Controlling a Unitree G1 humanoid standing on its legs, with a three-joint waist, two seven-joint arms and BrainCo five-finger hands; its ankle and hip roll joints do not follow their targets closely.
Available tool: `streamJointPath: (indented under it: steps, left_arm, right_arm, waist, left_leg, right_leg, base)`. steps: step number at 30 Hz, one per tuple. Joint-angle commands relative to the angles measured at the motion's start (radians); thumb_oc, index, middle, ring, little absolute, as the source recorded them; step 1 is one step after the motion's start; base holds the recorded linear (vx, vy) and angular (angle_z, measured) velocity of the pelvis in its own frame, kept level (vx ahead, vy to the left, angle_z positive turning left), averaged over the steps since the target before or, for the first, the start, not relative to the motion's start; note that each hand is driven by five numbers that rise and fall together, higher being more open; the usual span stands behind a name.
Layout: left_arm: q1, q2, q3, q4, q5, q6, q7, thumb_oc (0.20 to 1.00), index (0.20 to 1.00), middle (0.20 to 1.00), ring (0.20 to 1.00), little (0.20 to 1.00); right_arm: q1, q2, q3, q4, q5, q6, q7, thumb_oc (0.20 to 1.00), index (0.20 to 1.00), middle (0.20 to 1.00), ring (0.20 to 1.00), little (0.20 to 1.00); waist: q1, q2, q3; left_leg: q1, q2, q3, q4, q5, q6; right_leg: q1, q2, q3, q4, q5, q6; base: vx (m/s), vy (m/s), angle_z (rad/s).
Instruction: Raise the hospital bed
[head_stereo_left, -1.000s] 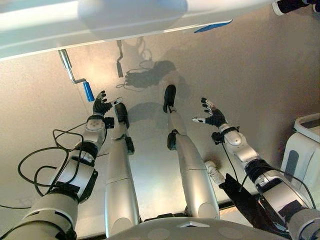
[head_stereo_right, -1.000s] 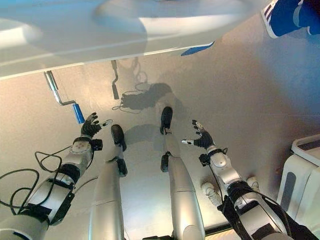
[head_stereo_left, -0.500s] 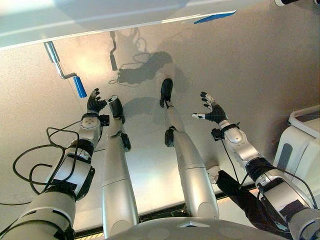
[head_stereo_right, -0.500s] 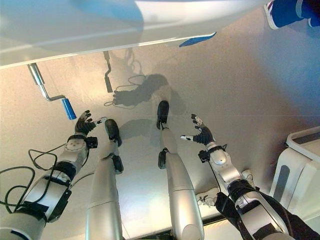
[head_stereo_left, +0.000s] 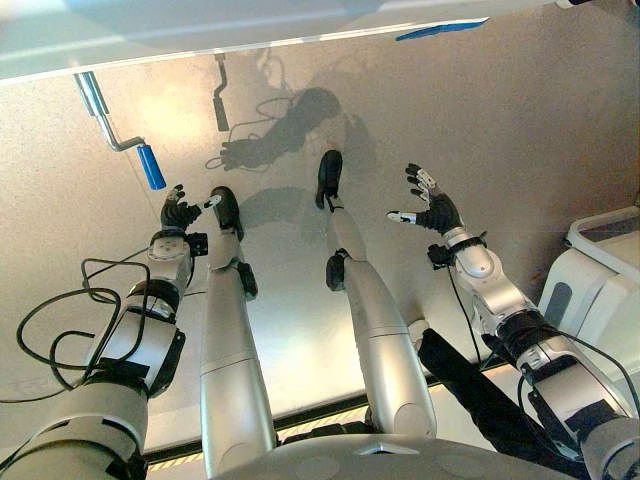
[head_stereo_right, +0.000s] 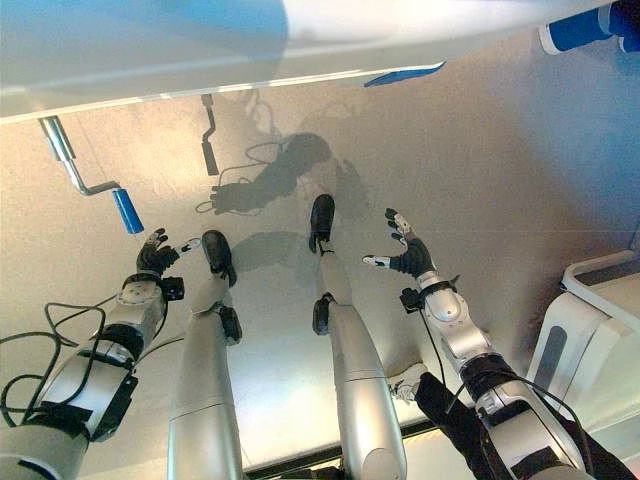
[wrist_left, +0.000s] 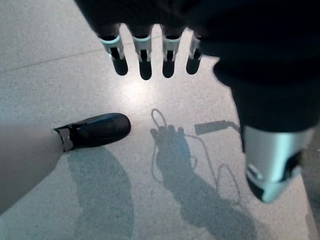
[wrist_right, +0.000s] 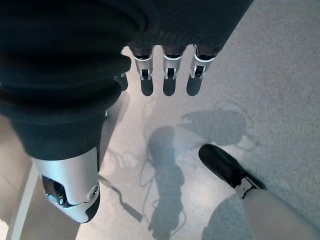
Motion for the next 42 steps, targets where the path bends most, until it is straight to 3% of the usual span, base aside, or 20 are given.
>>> streamJointPath:
  steps: [1, 16, 42]
  left_arm:
    - [0.054, 0.042, 0.059, 0.019, 0.007, 0.006, 0.0, 1.0, 1.0, 1.0, 1.0, 1.0]
    - [0.057, 0.107, 0.115, -0.003, -0.035, 0.002, 0.013, 1.0, 1.0, 1.0, 1.0, 1.0]
    - [-0.041, 0.149, 0.063, -0.099, -0.06, -0.031, 0.021, 1.0, 1.0, 1.0, 1.0, 1.0]
  right_arm:
    - [0.05, -0.043, -0.043, -0.101, 0.032, -0.042, -0.007, 1.0, 1.0, 1.0, 1.0, 1.0]
    - [0.091, -0.06, -0.058, -0.129, 0.04, -0.043, 0.009, 1.0, 1.0, 1.0, 1.0, 1.0]
    - [0.113, -0.097, -0.064, -0.15, 0.038, -0.039, 0.033, 1.0, 1.0, 1.0, 1.0, 1.0]
  waist:
    - [0.003, 0.01, 0.016]
    - [0.01, 0.019, 0.024]
    - [0.004, 0.034, 0.036]
  left_leg:
    - [0.085, -0.037, 0.012, -0.205, 0.124, 0.056]
    - [0.101, -0.041, 0.014, -0.215, 0.123, 0.054]
    - [0.084, -0.043, 0.012, -0.195, 0.113, 0.056]
  right_leg:
    - [0.046, -0.026, 0.006, 0.148, -0.139, 0.152]
    - [0.057, -0.027, 0.007, 0.148, -0.145, 0.152]
    - [0.041, -0.028, 0.015, 0.16, -0.152, 0.152]
  base:
    - [0.0, 0.0, 0.0]
    - [0.0, 0.0, 0.0]
    - [0.0, 0.0, 0.0]
